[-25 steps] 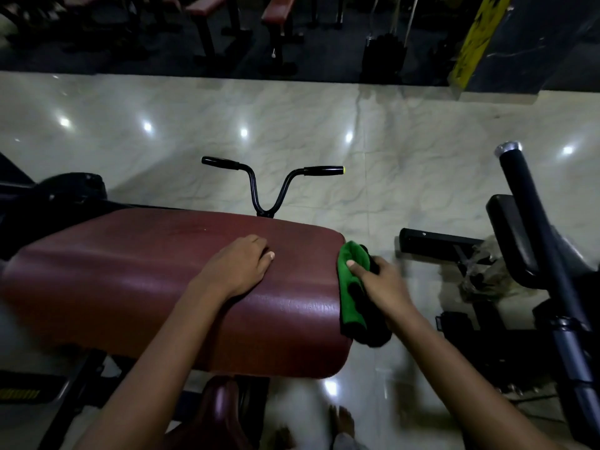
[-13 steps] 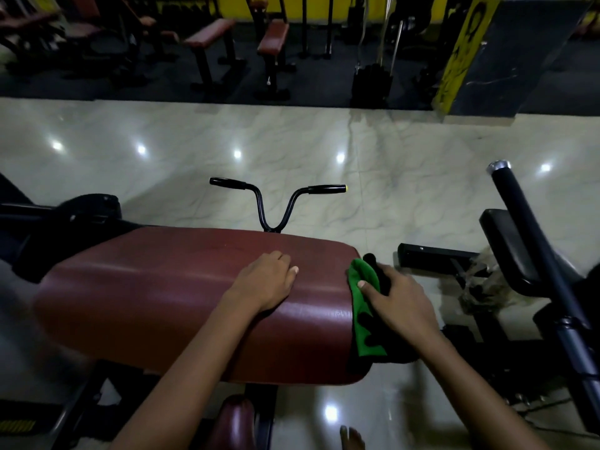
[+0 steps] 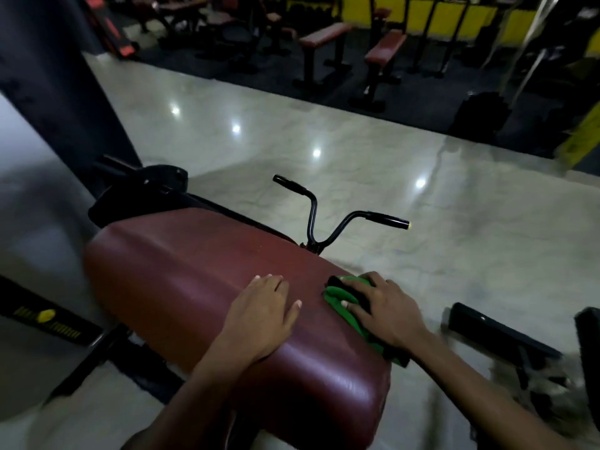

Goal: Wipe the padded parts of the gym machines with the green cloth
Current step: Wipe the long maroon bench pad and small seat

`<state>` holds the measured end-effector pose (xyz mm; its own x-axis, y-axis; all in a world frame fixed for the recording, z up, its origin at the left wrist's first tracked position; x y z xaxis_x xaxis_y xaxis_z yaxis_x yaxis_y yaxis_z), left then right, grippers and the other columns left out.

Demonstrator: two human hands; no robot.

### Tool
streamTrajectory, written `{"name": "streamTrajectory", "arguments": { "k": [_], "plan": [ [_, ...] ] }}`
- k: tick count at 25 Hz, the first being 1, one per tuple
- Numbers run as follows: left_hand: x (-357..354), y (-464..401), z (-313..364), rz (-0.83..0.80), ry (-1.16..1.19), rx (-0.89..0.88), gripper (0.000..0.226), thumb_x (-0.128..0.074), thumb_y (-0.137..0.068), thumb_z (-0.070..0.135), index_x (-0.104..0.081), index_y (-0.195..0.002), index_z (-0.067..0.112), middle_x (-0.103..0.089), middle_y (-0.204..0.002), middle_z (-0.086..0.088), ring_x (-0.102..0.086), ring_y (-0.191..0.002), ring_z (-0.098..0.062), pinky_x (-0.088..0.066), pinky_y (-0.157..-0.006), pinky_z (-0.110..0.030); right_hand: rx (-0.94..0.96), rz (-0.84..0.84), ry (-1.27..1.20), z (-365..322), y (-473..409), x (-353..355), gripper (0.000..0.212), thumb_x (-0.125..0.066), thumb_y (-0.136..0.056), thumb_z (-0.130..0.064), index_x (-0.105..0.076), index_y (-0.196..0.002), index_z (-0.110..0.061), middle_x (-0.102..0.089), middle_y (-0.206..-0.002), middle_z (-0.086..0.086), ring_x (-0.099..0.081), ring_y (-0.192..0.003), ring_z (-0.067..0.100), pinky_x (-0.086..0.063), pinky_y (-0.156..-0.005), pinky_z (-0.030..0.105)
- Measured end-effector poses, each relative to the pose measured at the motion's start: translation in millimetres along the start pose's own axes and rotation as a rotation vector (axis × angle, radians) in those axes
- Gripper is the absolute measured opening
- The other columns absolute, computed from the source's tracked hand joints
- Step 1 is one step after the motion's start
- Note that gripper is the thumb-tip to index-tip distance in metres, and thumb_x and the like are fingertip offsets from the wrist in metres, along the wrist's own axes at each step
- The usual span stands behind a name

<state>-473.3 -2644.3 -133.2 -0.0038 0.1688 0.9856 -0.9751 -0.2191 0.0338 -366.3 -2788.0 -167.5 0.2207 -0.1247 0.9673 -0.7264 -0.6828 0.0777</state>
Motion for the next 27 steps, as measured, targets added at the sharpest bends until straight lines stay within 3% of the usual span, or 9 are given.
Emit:
{"name": "streamTrajectory", "arguments": {
  "k": [4,7,9,10,13,15,21,24,27],
  "plan": [
    [-6.1,-3.4,-0.6,-0.055,-0.027,0.127,0.085,0.0,-0.077,0.056,-0.049,-0.133,0.013,-0.051,-0.135,-0.001,-0.044,-0.127,-0.017,-0.018,-0.115,-0.029,-0.045,-0.081,0.023,15.8,-35.3,-14.6,0.048,-0.04,-0.094,-0.052,-0.036,-0.141,-0.04,-0.046,-0.128,0.004,-0.05,-0.112,0.028,-0.049,-0.087,0.037],
    [-5.3,-7.2,-2.3,-0.061,-0.029,0.187,0.073,-0.01,-0.086,0.051,-0.048,-0.134,0.013,-0.05,-0.137,-0.001,-0.045,-0.126,-0.018,-0.02,-0.114,-0.028,0.219,0.097,-0.063,-39.4,5.6,13.6,0.053,-0.032,-0.088,-0.057,-0.049,-0.134,-0.036,-0.055,-0.111,0.006,-0.058,-0.091,0.027,-0.054,-0.071,0.039],
    [-9.2,-8.3,-5.4,-0.095,-0.01,0.207,0.052,-0.022,-0.097,0.037,-0.043,-0.139,0.013,-0.044,-0.143,-0.002,-0.041,-0.13,-0.017,-0.018,-0.115,-0.028,0.377,0.219,-0.105,-66.7,34.7,26.7,0.052,-0.035,-0.086,-0.055,-0.059,-0.124,-0.029,-0.062,-0.102,0.007,-0.06,-0.075,0.025,-0.054,-0.052,0.038],
    [-10.6,-8.8,-6.9,-0.092,0.01,0.212,0.049,-0.023,-0.098,0.031,-0.04,-0.141,0.013,-0.041,-0.146,-0.002,-0.037,-0.134,-0.016,-0.015,-0.115,-0.027,0.395,0.231,-0.104,-67.5,34.0,24.9,0.05,-0.037,-0.086,-0.055,-0.059,-0.122,-0.03,-0.062,-0.102,0.006,-0.06,-0.074,0.023,-0.053,-0.05,0.035],
    [-5.0,-3.4,-10.0,-0.04,0.004,0.254,0.058,-0.016,-0.093,0.032,-0.042,-0.14,0.012,-0.043,-0.144,-0.003,-0.037,-0.134,-0.017,-0.012,-0.116,-0.026,0.268,0.16,-0.1,-39.5,-1.8,10.3,0.047,-0.036,-0.086,-0.057,-0.053,-0.127,-0.041,-0.056,-0.112,0.0,-0.06,-0.091,0.022,-0.052,-0.066,0.034],
    [-1.6,-0.2,-6.5,-0.024,-0.012,0.283,0.051,-0.019,-0.099,0.033,-0.041,-0.141,0.012,-0.043,-0.144,-0.003,-0.035,-0.135,-0.017,-0.012,-0.116,-0.027,0.149,0.107,-0.065,-8.3,-34.6,-7.2,0.044,-0.042,-0.091,-0.053,-0.047,-0.134,-0.042,-0.051,-0.12,0.0,-0.056,-0.103,0.022,-0.048,-0.075,0.033],
    [3.9,8.2,-10.1,0.04,-0.042,0.441,0.052,-0.023,-0.102,0.033,-0.027,-0.148,0.009,-0.026,-0.155,-0.008,-0.017,-0.144,-0.02,0.0,-0.118,-0.032,-0.005,-0.005,-0.034,32.6,-89.5,-33.5,0.046,-0.045,-0.095,-0.047,-0.044,-0.139,-0.034,-0.05,-0.125,0.007,-0.054,-0.108,0.028,-0.047,-0.076,0.034],
    [8.1,18.0,-29.2,0.093,-0.074,0.574,0.054,-0.017,-0.103,0.034,-0.015,-0.151,0.009,-0.011,-0.159,-0.008,-0.004,-0.147,-0.021,0.004,-0.119,-0.035,0.281,0.11,-0.221,-10.9,-58.6,-1.2,0.045,-0.046,-0.092,-0.051,-0.047,-0.135,-0.038,-0.056,-0.122,0.002,-0.057,-0.103,0.021,-0.048,-0.076,0.031],
    [11.8,29.8,-45.8,0.192,-0.051,0.697,0.06,-0.018,-0.098,0.036,-0.035,-0.144,0.0,-0.029,-0.153,-0.017,-0.022,-0.144,-0.03,-0.011,-0.116,-0.038,0.734,0.183,-0.278,-79.6,12.3,22.1,0.055,-0.047,-0.079,-0.05,-0.048,-0.132,-0.037,-0.062,-0.121,0.0,-0.063,-0.095,0.018,-0.055,-0.069,0.031]
  ]
}}
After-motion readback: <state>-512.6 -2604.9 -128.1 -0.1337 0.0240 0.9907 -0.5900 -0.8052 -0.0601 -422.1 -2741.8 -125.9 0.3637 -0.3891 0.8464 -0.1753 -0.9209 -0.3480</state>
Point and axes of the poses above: each hand's wrist, its own y-axis away from the middle knuckle, its own x-axis out of the back of the hand, z = x × y, the point moved 9 cm from there along -y, towards the middle knuckle
